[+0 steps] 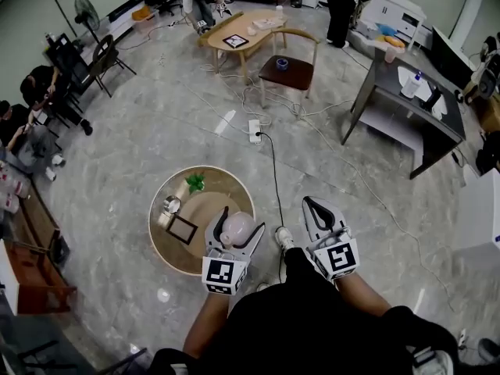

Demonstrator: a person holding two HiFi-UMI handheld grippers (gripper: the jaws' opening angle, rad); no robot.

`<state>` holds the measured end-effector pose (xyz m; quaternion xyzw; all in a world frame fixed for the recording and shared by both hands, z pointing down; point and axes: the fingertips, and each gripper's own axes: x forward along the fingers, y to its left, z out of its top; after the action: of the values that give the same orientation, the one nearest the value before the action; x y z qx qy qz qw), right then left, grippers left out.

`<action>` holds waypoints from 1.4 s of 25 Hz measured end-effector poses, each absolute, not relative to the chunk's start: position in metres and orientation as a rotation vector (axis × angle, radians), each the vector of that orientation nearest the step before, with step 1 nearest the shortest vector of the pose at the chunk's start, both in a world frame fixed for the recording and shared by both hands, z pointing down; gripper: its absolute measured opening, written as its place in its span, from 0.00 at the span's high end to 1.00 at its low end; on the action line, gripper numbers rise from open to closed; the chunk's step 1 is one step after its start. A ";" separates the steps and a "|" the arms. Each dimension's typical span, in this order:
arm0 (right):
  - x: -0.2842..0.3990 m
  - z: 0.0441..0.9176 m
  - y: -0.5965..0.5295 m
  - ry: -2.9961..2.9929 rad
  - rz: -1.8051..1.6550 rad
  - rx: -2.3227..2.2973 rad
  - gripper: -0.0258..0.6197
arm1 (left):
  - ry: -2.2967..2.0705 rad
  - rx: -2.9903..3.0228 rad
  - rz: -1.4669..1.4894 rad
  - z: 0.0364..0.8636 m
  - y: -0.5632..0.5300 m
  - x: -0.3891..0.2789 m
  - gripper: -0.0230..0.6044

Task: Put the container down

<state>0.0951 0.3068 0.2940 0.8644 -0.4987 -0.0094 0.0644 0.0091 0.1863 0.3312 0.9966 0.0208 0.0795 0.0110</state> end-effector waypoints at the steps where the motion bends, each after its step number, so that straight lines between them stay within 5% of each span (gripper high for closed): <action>1: 0.102 0.292 0.296 -1.553 -0.045 2.586 0.96 | 0.035 3.109 0.245 0.330 0.179 0.014 0.31; 21: 0.214 0.284 0.076 -2.289 -0.018 2.061 0.96 | -0.760 2.968 0.303 0.321 0.035 0.075 0.31; 35: 0.123 0.323 -0.047 -2.597 0.120 1.597 0.96 | -1.253 2.672 0.365 0.363 -0.037 -0.014 0.31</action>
<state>0.1228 -0.0470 0.3225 0.5228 -0.8504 0.0394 0.0452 -0.0137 -0.0365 0.3627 0.8954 -0.4197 0.1225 0.0838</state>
